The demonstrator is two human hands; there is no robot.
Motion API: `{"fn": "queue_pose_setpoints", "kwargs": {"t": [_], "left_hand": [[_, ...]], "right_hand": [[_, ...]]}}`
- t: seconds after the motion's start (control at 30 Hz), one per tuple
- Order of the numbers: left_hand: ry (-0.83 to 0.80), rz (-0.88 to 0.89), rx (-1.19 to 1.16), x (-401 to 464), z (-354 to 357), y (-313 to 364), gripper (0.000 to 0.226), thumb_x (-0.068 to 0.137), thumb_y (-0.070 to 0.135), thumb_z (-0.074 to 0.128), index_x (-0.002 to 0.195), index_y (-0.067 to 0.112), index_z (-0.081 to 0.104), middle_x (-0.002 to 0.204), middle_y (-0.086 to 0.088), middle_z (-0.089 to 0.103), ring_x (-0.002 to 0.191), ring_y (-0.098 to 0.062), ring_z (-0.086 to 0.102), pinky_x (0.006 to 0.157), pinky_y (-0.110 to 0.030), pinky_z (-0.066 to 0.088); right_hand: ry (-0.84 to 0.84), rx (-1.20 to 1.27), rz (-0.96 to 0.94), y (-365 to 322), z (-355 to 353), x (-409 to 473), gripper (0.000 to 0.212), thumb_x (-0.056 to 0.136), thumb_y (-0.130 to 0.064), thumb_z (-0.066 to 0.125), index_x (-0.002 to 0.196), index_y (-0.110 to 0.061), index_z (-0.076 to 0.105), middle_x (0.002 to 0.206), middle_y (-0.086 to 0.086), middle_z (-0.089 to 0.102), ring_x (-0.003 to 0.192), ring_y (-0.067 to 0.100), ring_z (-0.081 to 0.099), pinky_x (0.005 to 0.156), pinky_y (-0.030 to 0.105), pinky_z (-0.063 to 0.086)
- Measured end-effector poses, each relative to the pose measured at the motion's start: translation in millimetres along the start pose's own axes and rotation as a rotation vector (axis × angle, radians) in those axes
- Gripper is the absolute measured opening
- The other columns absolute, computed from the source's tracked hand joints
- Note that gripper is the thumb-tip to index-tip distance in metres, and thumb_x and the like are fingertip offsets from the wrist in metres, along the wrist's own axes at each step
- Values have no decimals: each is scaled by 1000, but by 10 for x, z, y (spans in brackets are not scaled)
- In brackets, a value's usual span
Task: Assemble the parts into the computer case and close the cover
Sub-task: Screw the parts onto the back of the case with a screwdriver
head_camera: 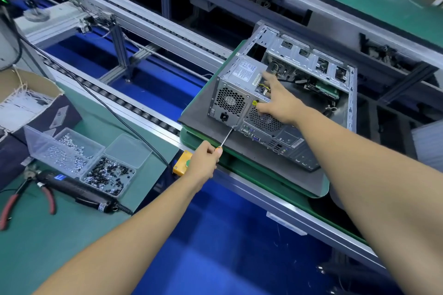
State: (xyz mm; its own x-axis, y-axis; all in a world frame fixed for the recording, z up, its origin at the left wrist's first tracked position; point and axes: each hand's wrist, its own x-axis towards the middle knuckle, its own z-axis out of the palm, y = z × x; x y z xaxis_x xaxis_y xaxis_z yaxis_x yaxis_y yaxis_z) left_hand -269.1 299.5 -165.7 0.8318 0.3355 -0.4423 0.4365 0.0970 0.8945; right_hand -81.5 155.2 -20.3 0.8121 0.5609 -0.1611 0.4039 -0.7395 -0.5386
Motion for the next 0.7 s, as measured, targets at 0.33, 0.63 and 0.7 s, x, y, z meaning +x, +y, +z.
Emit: {"fn": "queue_pose_setpoints", "kwargs": {"t": [0.33, 0.63, 0.7], "left_hand": [[444, 488, 792, -160, 309, 5, 12, 97, 13, 56, 96, 16, 45, 96, 2, 40, 76, -16, 43, 47, -29, 33], [-106, -79, -159, -6, 258, 46, 38, 100, 49, 55, 104, 14, 42, 74, -6, 58, 47, -13, 41, 41, -24, 27], [-140, -139, -215, 37, 261, 84, 38, 103, 48, 42, 104, 12, 52, 64, -2, 48, 46, -13, 31, 42, -21, 21]], "right_hand": [[-7, -95, -52, -18, 7, -47, 95, 90, -22, 64, 159, -51, 6, 165, -2, 35, 45, 7, 49, 46, 20, 44], [3, -119, -58, -17, -9, -26, 94, 88, -26, 66, 159, -48, 9, 167, 2, 26, 58, 13, 59, 68, 46, 56], [3, -119, -56, -12, -11, -17, 93, 89, -27, 66, 159, -49, 9, 167, 1, 25, 60, 12, 60, 66, 44, 56]]}}
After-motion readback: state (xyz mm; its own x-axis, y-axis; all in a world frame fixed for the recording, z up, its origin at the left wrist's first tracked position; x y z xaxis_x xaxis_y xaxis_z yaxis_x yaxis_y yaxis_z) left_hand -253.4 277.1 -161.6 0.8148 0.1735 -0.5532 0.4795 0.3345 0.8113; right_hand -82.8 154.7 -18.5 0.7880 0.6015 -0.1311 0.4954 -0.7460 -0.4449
